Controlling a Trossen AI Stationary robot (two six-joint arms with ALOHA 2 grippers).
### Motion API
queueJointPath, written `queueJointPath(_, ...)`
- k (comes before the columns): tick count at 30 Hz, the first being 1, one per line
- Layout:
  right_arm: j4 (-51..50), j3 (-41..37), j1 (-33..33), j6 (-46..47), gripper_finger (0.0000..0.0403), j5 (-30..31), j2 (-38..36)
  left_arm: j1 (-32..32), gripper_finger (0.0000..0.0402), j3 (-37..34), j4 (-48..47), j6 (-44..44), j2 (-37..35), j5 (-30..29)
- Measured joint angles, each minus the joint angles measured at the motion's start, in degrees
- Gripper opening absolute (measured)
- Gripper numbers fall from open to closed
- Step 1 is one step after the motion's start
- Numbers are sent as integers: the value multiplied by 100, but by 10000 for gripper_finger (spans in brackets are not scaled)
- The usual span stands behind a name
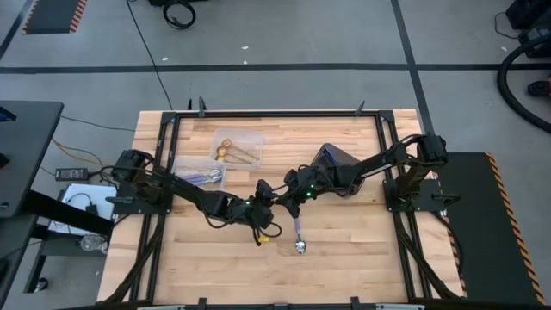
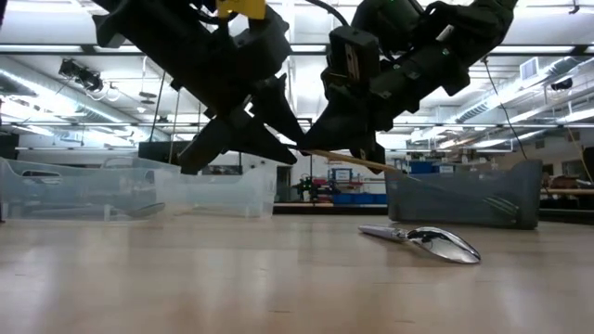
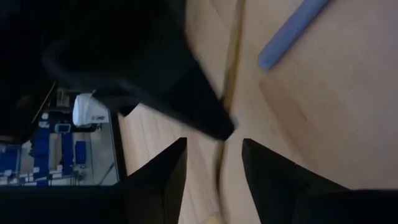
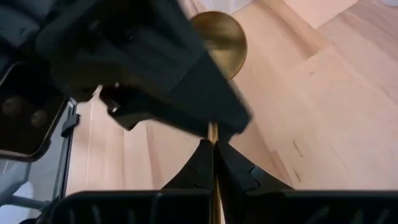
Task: Sort silverware by color (type)
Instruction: Put the gold spoon into the top transparent bin
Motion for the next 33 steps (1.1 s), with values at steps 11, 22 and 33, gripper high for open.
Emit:
queueJointPath(11, -24, 0, 2, -11, 10, -17, 0, 43, 141, -1, -125, 153, 0, -216)
queueJointPath(22, 20, 0, -17, 16, 10, 53, 0, 32, 141, -1, -133, 141, 0, -219)
queueJointPath(33, 186, 0, -33, 35, 10, 200, 0, 19, 96, -1, -114, 105, 0, -230)
